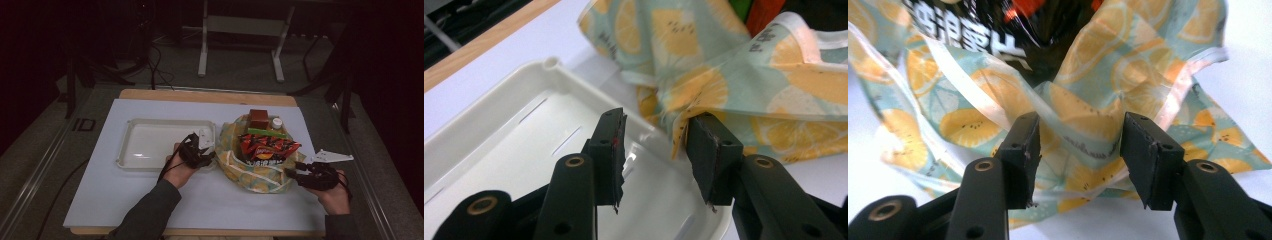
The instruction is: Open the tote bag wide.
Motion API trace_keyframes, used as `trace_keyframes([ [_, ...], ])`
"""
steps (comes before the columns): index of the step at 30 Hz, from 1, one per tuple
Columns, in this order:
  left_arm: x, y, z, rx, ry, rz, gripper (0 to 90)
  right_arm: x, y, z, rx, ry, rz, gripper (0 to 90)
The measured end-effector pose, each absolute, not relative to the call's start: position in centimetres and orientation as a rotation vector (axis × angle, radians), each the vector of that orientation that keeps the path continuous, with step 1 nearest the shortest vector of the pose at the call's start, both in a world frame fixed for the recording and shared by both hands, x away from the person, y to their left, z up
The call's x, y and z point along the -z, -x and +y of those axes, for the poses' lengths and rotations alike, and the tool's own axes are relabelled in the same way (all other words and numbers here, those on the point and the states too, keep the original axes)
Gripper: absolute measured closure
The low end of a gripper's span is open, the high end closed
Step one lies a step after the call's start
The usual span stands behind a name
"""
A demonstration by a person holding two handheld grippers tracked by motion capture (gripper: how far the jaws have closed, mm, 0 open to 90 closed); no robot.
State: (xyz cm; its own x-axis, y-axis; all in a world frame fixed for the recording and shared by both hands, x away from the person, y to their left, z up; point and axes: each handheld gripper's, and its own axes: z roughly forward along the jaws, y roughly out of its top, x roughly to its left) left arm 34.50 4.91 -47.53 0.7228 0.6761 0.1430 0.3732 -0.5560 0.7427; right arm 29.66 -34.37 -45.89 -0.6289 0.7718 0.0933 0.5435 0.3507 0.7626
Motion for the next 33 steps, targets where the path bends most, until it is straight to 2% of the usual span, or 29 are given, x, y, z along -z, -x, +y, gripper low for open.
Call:
trace_keyframes([
  [8,47.5,-33.8,6.3,-0.519,-2.196,0.775,56.0,44.6,-29.0,-34.8,-1.203,-1.134,2.304,49.1],
  [15,45.3,-33.1,6.0,-0.513,-2.101,0.726,57.5,44.0,-29.1,-34.3,-1.234,-1.111,2.282,50.6],
  [22,44.5,-32.8,2.6,-0.443,-2.095,0.640,54.1,44.5,-29.7,-33.0,-1.225,-1.099,2.303,50.7],
  [33,48.2,-33.8,-1.9,-0.397,-2.261,0.684,53.2,47.0,-30.9,-32.1,-1.083,-1.140,2.349,50.0],
])
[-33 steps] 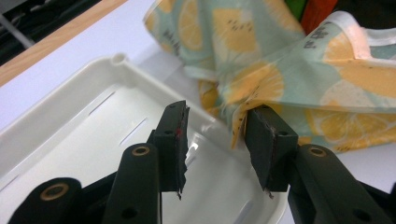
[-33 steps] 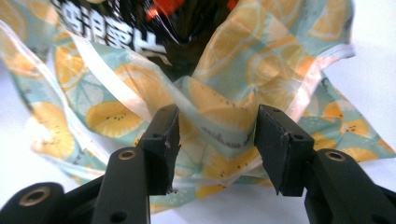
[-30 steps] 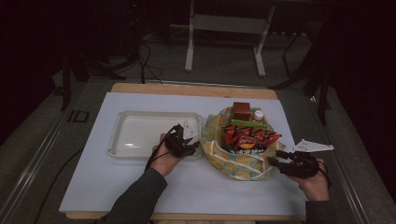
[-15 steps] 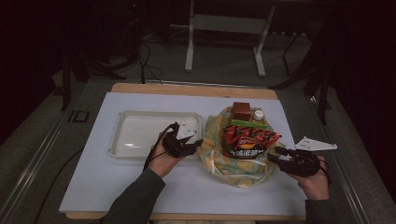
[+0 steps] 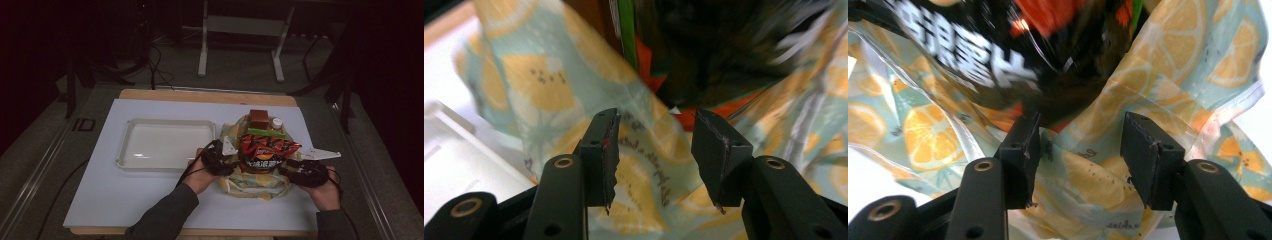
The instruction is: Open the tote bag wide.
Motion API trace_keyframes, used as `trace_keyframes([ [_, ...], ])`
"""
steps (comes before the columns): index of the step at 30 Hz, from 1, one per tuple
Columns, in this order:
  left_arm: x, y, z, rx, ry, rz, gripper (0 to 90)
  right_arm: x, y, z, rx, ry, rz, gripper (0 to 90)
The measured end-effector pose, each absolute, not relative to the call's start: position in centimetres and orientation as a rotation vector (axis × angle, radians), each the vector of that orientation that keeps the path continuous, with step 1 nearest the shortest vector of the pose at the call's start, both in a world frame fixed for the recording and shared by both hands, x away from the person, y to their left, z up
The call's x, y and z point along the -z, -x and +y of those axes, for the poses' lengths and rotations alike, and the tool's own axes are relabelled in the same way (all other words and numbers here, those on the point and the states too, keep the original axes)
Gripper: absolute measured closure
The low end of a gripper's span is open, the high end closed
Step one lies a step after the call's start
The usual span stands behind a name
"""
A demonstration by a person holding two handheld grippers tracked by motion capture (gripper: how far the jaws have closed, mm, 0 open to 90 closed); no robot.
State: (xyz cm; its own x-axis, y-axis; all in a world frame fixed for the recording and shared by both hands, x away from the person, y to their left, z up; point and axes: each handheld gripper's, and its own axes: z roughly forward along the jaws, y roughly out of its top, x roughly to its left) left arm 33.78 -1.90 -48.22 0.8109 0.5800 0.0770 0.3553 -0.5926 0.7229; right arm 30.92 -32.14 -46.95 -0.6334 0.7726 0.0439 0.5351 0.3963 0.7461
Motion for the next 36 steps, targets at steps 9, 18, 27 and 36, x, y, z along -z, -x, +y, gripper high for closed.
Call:
trace_keyframes([
  [9,50.1,-34.7,-2.2,-0.438,-2.314,0.786,58.7,48.7,-32.0,-32.4,-0.971,-1.229,2.329,60.6],
  [18,50.4,-35.1,-2.1,-0.422,-2.315,0.786,81.8,50.3,-32.7,-33.2,-0.904,-1.287,2.311,90.0],
  [27,50.8,-35.6,-2.1,-0.457,-2.294,0.876,88.9,51.1,-33.4,-34.5,-0.830,-1.377,2.215,90.0],
  [36,49.9,-34.6,-0.9,-0.413,-2.122,0.879,74.1,51.9,-33.3,-34.3,-0.827,-1.362,2.242,84.9],
])
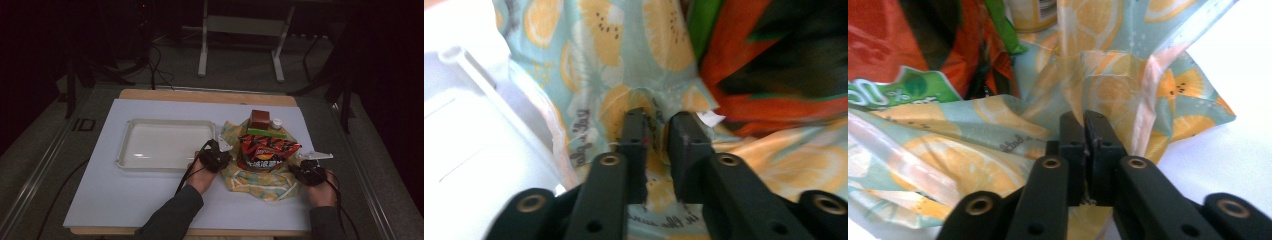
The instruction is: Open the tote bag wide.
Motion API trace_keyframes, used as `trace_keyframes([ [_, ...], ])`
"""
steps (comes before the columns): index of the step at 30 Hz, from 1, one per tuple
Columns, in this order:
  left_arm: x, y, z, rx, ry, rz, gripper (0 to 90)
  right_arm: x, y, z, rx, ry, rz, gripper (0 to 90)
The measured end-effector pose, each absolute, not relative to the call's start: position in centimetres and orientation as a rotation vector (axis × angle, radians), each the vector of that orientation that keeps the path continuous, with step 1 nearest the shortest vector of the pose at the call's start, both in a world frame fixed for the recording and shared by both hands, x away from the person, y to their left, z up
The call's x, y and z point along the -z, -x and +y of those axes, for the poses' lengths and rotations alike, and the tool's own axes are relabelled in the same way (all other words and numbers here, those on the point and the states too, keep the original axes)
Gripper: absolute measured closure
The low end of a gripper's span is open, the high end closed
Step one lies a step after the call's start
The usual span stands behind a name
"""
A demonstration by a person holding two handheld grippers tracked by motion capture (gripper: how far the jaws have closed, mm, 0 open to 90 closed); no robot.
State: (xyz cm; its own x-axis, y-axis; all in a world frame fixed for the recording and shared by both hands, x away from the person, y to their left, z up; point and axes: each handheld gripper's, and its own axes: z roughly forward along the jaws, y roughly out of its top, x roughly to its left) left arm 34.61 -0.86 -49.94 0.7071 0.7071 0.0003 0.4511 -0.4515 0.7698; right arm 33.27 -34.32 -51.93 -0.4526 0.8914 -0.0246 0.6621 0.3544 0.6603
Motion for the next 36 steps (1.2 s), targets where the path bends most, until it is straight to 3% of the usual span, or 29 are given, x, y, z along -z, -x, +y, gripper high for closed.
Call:
trace_keyframes([
  [10,48.4,-31.4,0.6,-0.376,-1.998,0.796,61.1,50.1,-32.3,-34.5,-0.971,-1.295,2.249,68.9],
  [19,47.8,-29.9,1.2,-0.345,-2.003,0.726,62.2,48.3,-31.4,-34.2,-1.079,-1.201,2.298,62.7],
  [28,48.8,-29.1,-0.4,-0.342,-2.070,0.643,65.1,45.2,-29.9,-33.9,-1.258,-1.047,2.326,49.2],
  [31,49.7,-29.0,-0.5,-0.363,-2.099,0.627,65.0,44.4,-29.9,-33.5,-1.303,-1.026,2.289,40.9],
  [36,50.5,-28.9,-0.4,-0.349,-2.091,0.631,64.5,43.8,-30.1,-33.1,-1.353,-1.028,2.258,38.1],
])
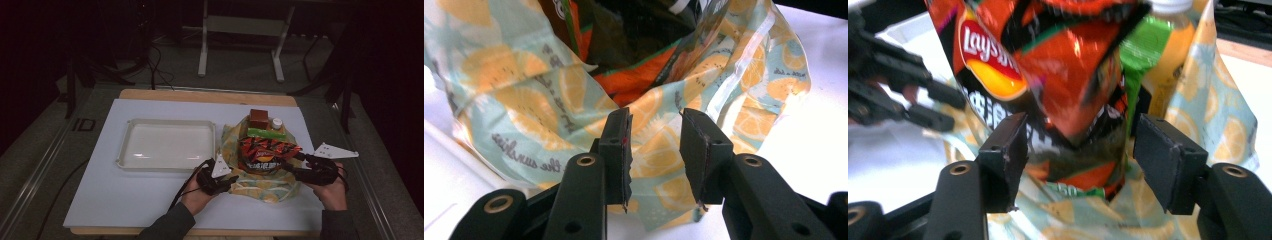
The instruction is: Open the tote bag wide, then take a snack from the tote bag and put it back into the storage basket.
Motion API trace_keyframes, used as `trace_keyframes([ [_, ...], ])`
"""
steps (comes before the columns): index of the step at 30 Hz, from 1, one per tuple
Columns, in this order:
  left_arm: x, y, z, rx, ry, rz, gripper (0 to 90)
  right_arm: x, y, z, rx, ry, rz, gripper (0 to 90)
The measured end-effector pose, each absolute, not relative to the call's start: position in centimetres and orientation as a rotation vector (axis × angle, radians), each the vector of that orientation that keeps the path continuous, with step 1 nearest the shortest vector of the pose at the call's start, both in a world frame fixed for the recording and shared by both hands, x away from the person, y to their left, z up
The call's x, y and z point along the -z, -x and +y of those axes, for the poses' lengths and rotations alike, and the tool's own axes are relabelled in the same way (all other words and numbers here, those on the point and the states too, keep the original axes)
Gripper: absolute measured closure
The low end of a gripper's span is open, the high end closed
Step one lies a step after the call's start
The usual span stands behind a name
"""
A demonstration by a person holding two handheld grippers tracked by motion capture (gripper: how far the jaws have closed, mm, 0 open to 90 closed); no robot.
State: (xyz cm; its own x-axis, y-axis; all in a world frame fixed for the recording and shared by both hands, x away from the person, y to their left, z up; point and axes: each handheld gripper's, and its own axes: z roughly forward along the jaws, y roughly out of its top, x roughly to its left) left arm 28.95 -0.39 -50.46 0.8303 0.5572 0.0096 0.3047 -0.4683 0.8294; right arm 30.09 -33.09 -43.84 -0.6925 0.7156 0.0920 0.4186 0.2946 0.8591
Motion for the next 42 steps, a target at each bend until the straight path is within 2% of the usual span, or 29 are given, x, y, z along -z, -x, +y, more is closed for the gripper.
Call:
trace_keyframes([
  [14,53.3,-29.6,0.2,-0.242,-2.066,0.628,62.4,44.3,-30.9,-31.8,-1.317,-1.036,2.260,37.6],
  [24,53.7,-29.7,0.4,-0.237,-2.068,0.622,61.5,44.0,-31.9,-32.0,-1.341,-1.026,2.274,37.6],
  [42,53.8,-29.6,-0.1,-0.233,-2.111,0.593,55.8,43.5,-33.5,-31.8,-1.353,-0.956,2.366,45.1],
])
